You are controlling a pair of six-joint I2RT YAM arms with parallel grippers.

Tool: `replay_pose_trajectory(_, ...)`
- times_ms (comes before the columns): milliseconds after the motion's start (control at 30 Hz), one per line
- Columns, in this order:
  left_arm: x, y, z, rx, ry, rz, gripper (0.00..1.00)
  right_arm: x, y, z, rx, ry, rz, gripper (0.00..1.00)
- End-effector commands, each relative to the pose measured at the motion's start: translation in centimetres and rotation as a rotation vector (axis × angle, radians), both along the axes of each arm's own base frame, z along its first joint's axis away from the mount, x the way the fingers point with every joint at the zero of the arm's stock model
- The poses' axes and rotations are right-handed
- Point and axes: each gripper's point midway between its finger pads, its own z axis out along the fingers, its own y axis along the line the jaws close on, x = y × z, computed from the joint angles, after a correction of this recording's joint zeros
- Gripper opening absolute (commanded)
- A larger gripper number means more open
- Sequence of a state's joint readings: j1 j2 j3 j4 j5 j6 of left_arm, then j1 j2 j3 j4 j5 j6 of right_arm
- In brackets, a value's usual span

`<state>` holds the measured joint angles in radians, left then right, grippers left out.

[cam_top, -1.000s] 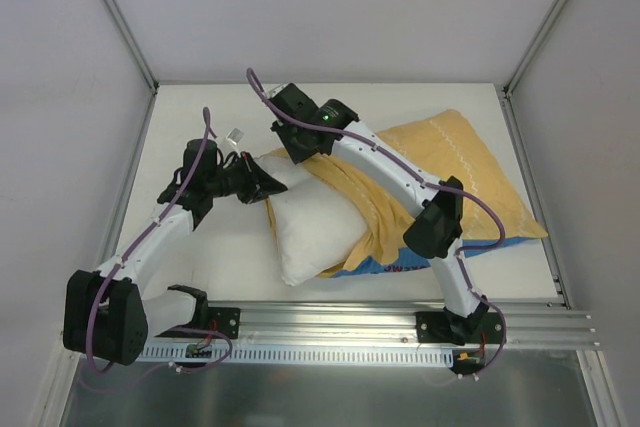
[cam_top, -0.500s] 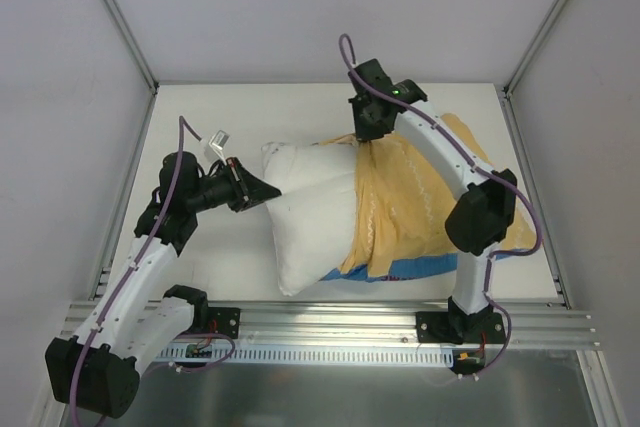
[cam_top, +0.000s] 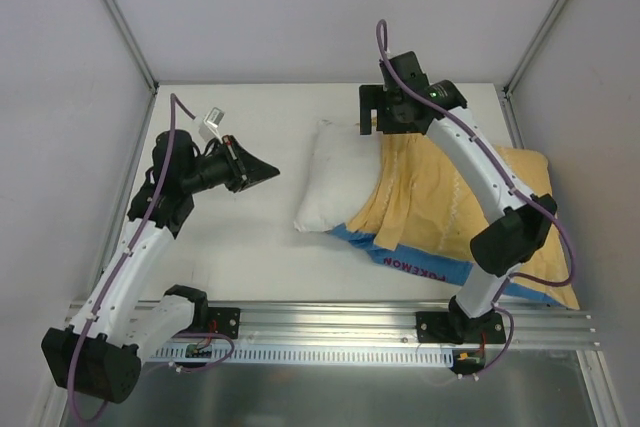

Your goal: Remove the pillowcase from the pillow

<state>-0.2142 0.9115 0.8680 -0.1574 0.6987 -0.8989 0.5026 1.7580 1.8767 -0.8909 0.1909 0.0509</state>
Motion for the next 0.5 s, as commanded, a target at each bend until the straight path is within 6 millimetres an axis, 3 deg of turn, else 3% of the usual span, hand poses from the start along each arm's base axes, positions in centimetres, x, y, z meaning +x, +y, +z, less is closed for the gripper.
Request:
replay_pose_trajectory(0, 2.8, 0.6, 0.1, 0.027, 0.015, 0.066, 0.00, -3.1, -1.1, 7.3, 0.064, -0.144, 0.041, 0.96)
replay_pose_trajectory(100, 4.1, 0.2, -1.1, 0.056, 0.048, 0.044, 0.00, -6.1, -2.7, 7.1, 0.052, -0.149, 0.047, 0.97)
replay_pose_trajectory(133, 4.0, 0.0, -1.9, 0.073, 0.070, 0.026, 0.00, -7.2, -3.5, 5.1, 0.023, -0.106, 0.041, 0.97)
replay_pose_trajectory(167, 4.2, -0.2, -3.1, 0.093, 0.100, 0.008, 0.00, -8.6, -4.5, 5.8, 0.033, -0.132, 0.031, 0.97)
replay_pose_trajectory(200, 3.9, -0.7, -3.8, 0.132, 0.092, -0.027, 0.05, -9.5, -5.1, 5.3, 0.033, -0.126, 0.019, 0.97)
replay_pose_trajectory(233, 3.5, -0.9, -4.7, 0.159, 0.113, -0.046, 0.42, -10.8, -5.8, 2.9, 0.013, -0.077, 0.017, 0.98)
replay_pose_trajectory(267, 3.3, -1.2, -5.7, 0.200, 0.109, -0.072, 0.65, -12.2, -6.5, 3.3, 0.032, -0.097, 0.012, 0.98)
replay_pose_trajectory(333, 2.3, -2.7, -6.4, 0.251, 0.092, -0.131, 0.94, -14.0, -7.3, 1.9, 0.038, -0.066, 0.000, 0.98)
replay_pose_trajectory(367, 1.7, -3.1, -7.1, 0.285, 0.089, -0.172, 0.99, -15.0, -7.9, 0.5, 0.020, -0.033, -0.007, 0.98)
replay_pose_trajectory(467, 0.1, -4.4, -8.8, 0.366, 0.082, -0.256, 0.99, -17.6, -9.6, -0.4, 0.005, 0.000, -0.036, 0.98)
